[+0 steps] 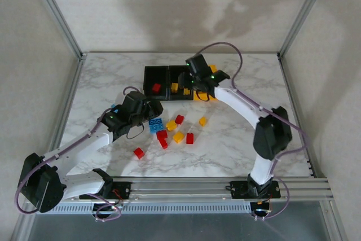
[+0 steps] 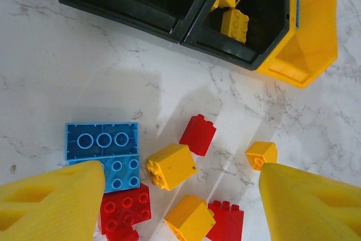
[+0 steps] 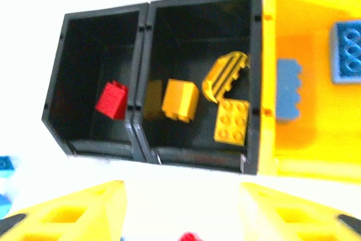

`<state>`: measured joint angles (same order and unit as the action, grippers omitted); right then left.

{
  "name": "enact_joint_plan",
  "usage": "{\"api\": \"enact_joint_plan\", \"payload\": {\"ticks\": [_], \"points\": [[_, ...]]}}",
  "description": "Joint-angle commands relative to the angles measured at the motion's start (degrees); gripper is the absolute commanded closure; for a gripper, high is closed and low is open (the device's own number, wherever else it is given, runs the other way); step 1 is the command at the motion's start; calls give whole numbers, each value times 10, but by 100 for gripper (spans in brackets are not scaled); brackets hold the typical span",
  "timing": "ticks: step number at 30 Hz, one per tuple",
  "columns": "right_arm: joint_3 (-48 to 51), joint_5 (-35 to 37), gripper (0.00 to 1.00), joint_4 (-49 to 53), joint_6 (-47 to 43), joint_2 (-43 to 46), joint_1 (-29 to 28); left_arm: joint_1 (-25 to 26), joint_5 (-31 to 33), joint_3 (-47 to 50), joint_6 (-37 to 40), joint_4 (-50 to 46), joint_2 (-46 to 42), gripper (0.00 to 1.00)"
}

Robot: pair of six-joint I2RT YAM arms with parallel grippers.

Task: Sort the legos into containers by color
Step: Place the lego in the container, then pick up the lego from the center of the table.

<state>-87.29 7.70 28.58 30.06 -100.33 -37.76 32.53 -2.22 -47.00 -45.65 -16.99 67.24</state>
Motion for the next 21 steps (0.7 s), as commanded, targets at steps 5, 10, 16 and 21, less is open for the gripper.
{"api": "enact_joint_plan", "payload": {"ticks": [5,10,16,21], "points": [[190,2,44,-28,29,141,-2,19,-6,0,-10,0,-1,27],[275,-3,43,-24,51,206,-6,32,-14,0,-7,12,13,27],[328,-9,43,-24,76,242,-9,37,-14,4,-9,14,19,27],[354,-18,39,-39,96,253,-12,37,-2,1,-15,-7,31,27]]}}
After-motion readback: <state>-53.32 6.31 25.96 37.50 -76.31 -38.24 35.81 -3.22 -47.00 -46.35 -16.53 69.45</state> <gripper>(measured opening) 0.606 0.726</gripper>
